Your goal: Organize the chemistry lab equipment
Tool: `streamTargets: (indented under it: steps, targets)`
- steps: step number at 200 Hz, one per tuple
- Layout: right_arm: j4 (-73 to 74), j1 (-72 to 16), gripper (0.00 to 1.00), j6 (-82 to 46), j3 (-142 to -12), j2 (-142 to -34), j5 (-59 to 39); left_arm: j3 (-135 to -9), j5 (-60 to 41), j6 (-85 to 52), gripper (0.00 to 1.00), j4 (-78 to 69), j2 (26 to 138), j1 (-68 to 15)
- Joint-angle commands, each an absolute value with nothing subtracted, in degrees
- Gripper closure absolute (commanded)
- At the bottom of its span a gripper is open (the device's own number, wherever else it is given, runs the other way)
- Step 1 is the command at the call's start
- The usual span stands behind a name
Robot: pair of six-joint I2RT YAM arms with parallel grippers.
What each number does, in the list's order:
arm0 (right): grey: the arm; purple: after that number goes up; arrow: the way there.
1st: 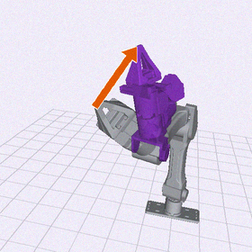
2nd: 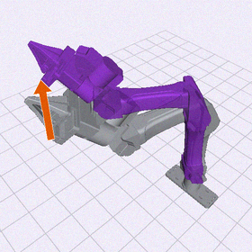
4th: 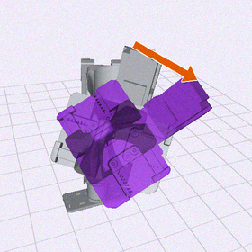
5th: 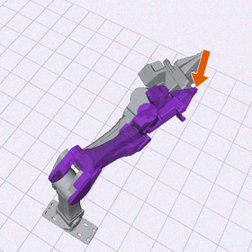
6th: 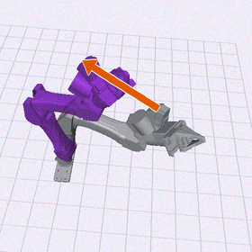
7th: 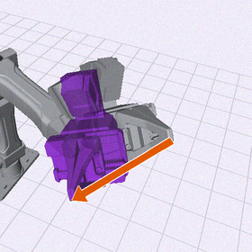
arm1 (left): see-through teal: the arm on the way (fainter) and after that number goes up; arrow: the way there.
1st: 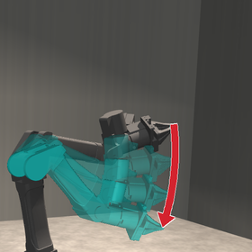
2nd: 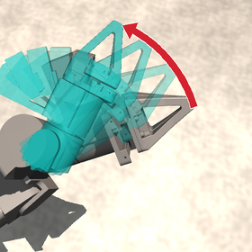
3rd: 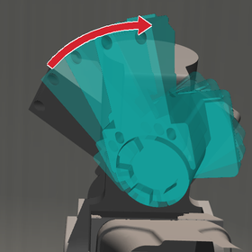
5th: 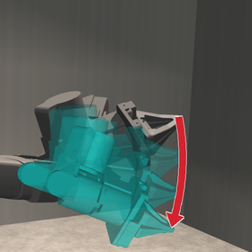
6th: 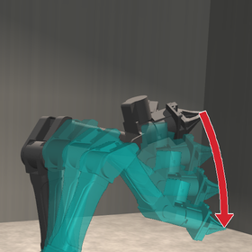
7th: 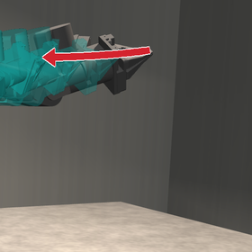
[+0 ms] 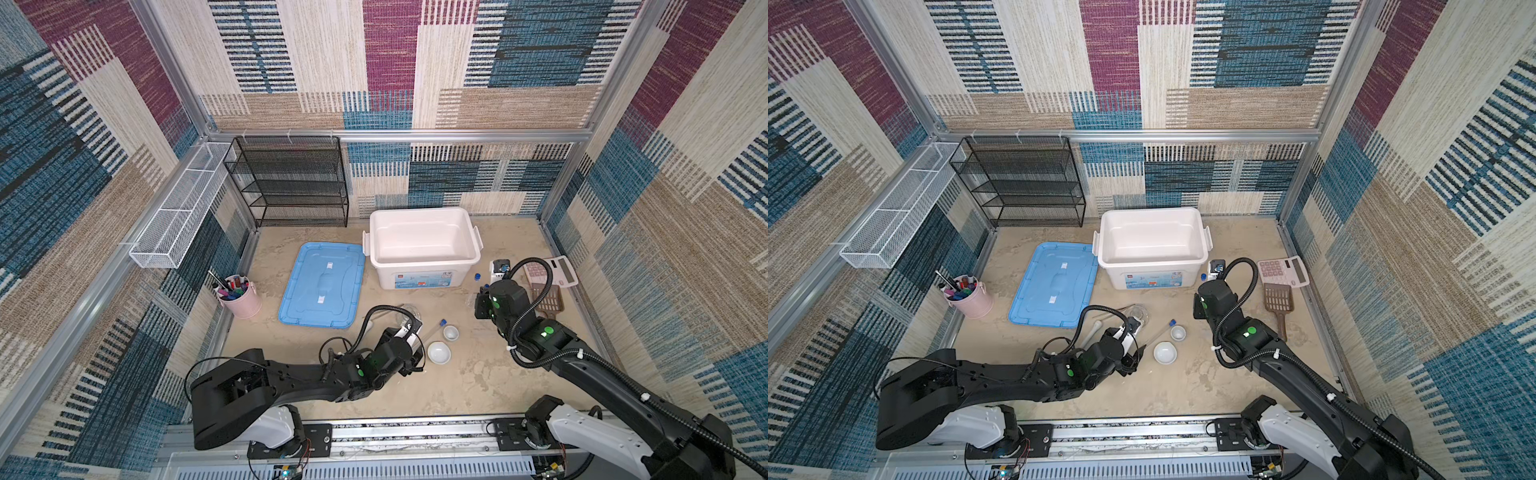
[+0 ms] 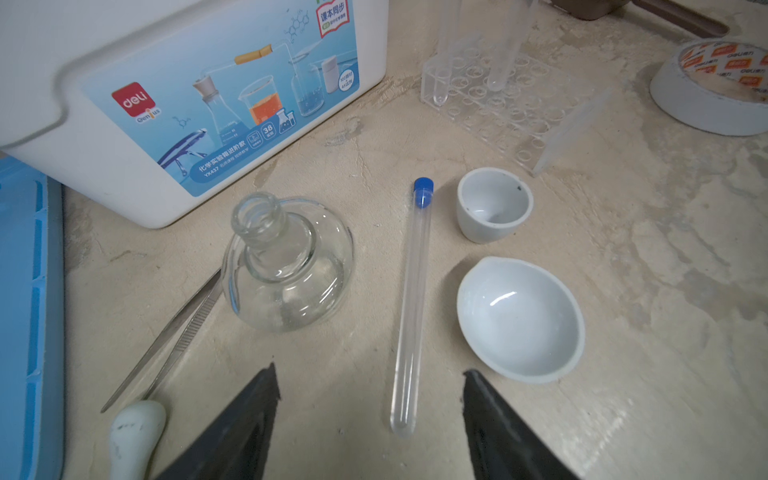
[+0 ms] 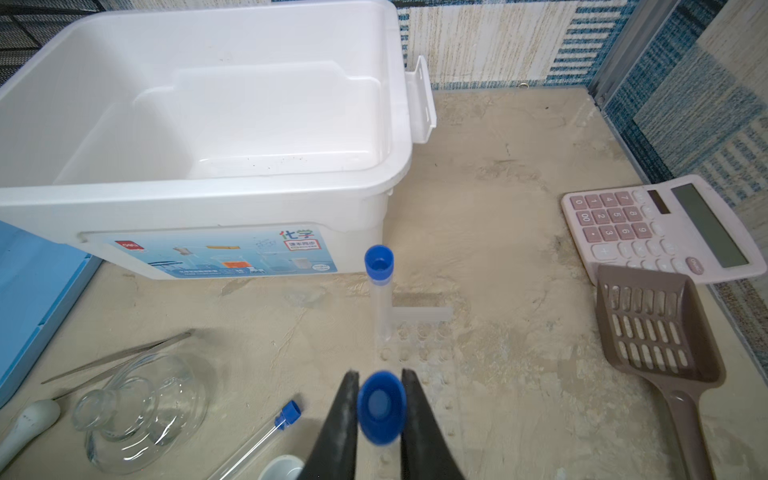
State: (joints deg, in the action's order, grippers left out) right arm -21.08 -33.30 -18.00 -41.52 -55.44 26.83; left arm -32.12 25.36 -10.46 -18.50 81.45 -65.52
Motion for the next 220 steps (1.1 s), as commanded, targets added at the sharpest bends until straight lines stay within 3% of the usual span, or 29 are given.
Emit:
streamTargets:
  steps: [1,125,220]
  targets:
    - [-17.44,-33.34,0.96,-17.78,-41.21,-56.16,28.82,-32.87,26.72,-12.04,0.24,-17.32,81.93,-65.48]
    - [-15.85,-33.42,0.96,-16.57,-40.3,-58.23,28.82,-33.88,27.16,-12.65,0.14,-15.99,83.59,-65.46]
    - [-14.77,-33.41,0.96,-16.0,-39.03,-58.87,28.15,-34.24,27.25,-12.83,0.14,-15.64,84.09,-65.39]
